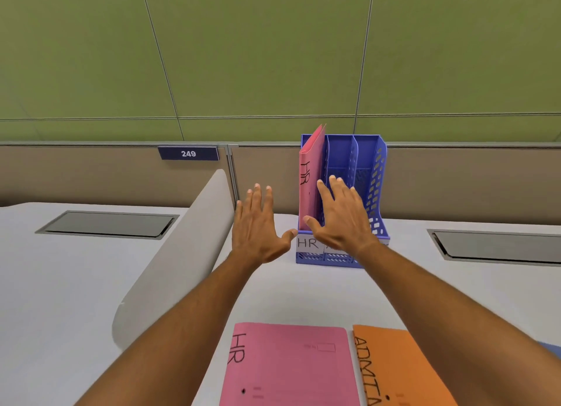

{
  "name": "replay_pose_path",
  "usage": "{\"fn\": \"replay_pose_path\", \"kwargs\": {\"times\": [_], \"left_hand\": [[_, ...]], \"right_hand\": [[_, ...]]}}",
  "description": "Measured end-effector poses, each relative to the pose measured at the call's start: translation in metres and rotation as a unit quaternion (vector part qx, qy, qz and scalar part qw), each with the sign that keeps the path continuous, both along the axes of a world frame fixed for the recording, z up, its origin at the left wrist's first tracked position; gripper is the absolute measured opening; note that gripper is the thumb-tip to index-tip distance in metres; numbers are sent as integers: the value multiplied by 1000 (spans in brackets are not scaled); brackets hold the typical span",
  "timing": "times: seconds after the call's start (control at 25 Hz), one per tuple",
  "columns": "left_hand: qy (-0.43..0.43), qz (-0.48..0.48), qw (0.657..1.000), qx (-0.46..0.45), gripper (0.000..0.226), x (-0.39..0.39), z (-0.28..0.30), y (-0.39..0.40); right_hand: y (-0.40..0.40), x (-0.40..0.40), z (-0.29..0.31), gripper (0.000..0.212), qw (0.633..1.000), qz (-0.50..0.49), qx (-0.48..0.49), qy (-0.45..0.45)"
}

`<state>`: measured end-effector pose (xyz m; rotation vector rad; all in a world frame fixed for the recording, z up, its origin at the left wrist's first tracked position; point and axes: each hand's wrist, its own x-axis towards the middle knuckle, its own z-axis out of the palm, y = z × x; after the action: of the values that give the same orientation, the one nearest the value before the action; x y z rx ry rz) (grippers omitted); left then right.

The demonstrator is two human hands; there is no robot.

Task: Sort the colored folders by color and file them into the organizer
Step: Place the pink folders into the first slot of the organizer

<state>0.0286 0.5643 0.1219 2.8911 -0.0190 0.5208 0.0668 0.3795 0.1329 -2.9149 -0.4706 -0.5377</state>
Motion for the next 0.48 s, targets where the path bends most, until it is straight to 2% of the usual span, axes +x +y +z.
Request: {"fn": "replay_pose_path", "kwargs": {"times": [0.48], "left_hand": [[98,35,995,-8,102,-105,-67,10]], "right_hand": [[16,-110,-79,95,995,7,18,95]]}}
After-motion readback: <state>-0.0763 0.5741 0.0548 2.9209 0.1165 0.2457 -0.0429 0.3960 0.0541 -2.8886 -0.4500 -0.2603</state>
